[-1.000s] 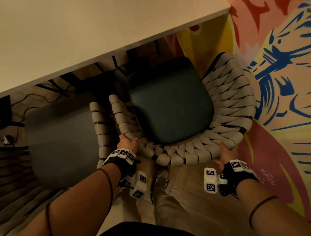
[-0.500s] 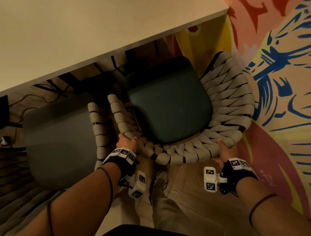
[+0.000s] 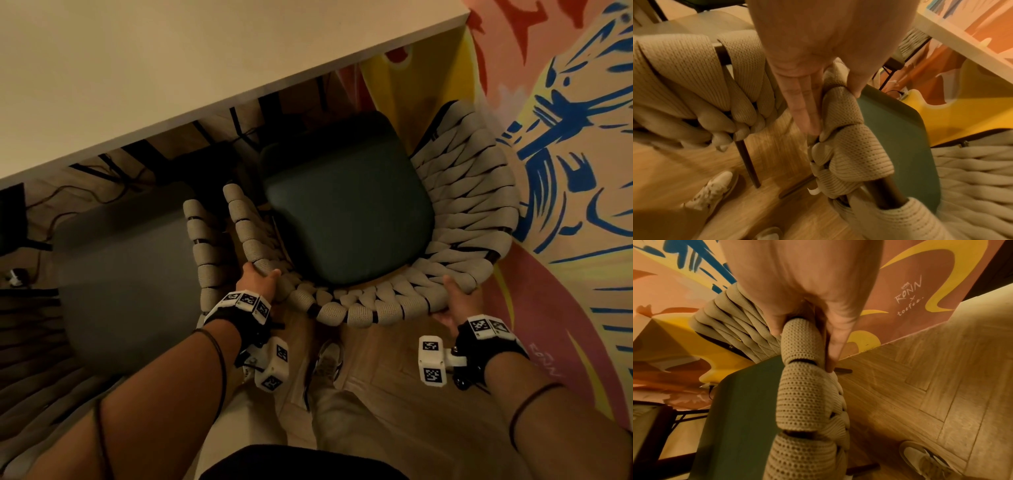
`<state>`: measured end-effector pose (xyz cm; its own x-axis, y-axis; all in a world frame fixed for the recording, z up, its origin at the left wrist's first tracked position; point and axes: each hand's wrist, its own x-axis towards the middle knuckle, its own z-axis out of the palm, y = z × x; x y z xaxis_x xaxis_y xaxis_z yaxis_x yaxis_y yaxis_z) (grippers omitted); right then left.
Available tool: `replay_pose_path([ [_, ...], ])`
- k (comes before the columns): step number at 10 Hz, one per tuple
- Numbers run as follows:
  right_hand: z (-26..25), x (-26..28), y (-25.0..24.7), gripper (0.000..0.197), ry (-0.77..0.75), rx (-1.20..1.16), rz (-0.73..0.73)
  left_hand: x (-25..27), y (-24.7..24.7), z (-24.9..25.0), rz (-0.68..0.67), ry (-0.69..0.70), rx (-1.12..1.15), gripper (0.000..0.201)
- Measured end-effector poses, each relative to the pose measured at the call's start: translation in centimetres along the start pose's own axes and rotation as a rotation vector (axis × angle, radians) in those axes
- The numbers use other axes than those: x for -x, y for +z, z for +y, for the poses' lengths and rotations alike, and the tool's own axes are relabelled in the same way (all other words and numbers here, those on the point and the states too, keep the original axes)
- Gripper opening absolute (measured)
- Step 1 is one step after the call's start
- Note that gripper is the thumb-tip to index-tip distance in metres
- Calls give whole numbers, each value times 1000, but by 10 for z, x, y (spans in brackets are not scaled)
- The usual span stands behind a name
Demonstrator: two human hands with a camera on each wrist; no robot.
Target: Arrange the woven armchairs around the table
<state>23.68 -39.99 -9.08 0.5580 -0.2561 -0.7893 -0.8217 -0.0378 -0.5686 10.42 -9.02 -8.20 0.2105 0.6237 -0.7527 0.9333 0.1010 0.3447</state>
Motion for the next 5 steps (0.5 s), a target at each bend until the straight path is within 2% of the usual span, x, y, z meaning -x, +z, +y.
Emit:
replay_pose_path([
  [1, 1, 5, -2, 49, -20, 5, -24, 1, -8, -7, -10, 44, -93, 66],
  [2, -1, 14, -1, 45, -9, -3, -52, 8, -20, -9, 27, 77, -113, 46],
  [3, 1, 23, -5, 45, 5, -16, -107, 20, -30, -9, 89, 184, -177, 25],
  [5, 16, 33, -47, 49, -35, 158, -209, 27, -49, -13, 85, 433, -169, 22],
])
